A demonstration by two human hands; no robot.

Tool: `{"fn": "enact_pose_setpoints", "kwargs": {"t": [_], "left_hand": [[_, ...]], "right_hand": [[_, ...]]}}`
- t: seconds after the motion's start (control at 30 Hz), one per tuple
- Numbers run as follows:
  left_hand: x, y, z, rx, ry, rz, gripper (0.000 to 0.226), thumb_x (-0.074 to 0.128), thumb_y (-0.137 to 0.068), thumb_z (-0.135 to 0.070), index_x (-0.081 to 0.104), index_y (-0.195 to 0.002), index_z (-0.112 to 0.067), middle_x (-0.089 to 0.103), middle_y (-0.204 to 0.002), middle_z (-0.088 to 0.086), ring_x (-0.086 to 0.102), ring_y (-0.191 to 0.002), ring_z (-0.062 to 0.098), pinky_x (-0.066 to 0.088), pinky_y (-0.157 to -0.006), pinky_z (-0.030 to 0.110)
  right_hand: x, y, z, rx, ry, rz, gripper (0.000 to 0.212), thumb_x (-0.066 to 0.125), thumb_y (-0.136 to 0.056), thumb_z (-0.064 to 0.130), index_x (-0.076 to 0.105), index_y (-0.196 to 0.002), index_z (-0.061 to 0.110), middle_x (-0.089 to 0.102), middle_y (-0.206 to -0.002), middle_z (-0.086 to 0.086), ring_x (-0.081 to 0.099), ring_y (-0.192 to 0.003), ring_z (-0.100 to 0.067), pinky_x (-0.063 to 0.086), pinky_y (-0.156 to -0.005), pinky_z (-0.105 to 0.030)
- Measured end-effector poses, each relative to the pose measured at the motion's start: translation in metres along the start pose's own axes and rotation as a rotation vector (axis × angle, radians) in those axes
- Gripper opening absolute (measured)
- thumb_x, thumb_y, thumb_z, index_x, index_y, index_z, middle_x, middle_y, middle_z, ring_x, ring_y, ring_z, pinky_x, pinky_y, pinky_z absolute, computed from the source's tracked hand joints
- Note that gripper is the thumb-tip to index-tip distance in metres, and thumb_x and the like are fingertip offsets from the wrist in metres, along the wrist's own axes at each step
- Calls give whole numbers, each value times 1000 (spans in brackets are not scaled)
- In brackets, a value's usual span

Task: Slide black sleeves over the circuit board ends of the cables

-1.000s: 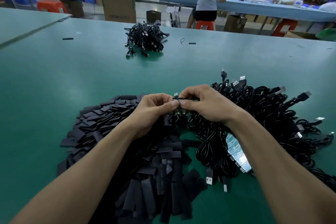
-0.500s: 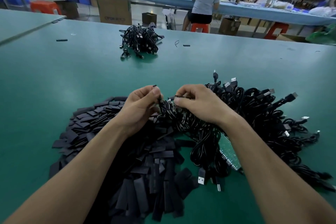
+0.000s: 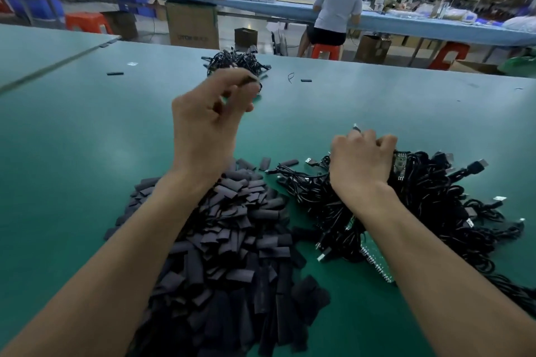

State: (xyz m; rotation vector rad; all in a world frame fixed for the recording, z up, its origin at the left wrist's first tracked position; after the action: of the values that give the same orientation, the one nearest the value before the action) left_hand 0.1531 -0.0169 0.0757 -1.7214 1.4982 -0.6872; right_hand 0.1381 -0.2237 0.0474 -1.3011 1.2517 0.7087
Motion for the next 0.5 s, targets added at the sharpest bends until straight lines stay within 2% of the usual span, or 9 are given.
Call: {"fn": "enact_pose_setpoints", "kwargs": {"t": [0.07,0.13,0.2,0.3,0.4,0.43,0.5], "left_hand": [[-7,2,7,-17,-244,110,13,63,-97,-21,73,-105,-21,68,-83,-21,61,-71,5,41,-64,7],[-14,8,18,-68,-405,196,23,57,-101,-16,71,-119,-13,69,-94,-5,56,-74,-1,37,-71,1],[-16,17,24,-95,-438,286,31,49,-104,-11,62,-133,-8,64,-95,-1,53,-73,-12,35,-69,0],[-15,29,30,-86,-417,416,41,43,-103,-5,52,-143,-6,62,-97,0,51,-81,-18,35,-73,1],[-10,42,40,-165,-322,479,45,48,-102,-3,48,-146,-11,65,-96,-13,56,-82,-16,40,-77,2],[-9,47,45,-212,-283,484,44,51,-102,-4,50,-145,-13,67,-96,-17,60,-80,-13,45,-78,6],[-7,58,54,-289,-236,449,31,56,-101,-9,58,-131,-14,73,-96,-14,67,-76,-3,54,-77,19]], "right_hand": [[-6,1,4,-13,1,27,24,58,-78,5,56,-95,23,55,-119,-6,43,-121,-30,22,-106,-49],[-12,3,11,-72,-66,-58,32,63,-80,5,64,-108,20,53,-125,-6,43,-123,-29,22,-109,-47],[-16,8,24,-207,-211,-176,34,65,-86,6,67,-118,18,57,-122,-5,46,-120,-27,31,-104,-40],[-18,18,47,-394,-335,-244,29,66,-89,8,71,-115,21,63,-112,-2,51,-112,-24,35,-95,-37],[-11,30,60,-480,-297,-187,21,64,-90,13,70,-107,23,61,-110,2,52,-111,-23,29,-94,-36],[-6,32,61,-484,-252,-130,20,62,-90,14,69,-106,24,60,-111,2,51,-112,-23,26,-95,-37],[0,33,56,-397,-151,22,20,59,-87,14,64,-102,27,61,-111,1,53,-113,-23,23,-99,-38]]}}
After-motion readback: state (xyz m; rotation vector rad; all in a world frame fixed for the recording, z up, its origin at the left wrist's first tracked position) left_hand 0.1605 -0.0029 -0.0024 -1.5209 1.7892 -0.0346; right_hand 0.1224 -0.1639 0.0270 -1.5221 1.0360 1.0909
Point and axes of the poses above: each hand's wrist, its own y-axis away from the middle knuckle, its own x-axis out of the palm, z = x × y, the point moved 1 cm from there along -y, towards the middle knuckle
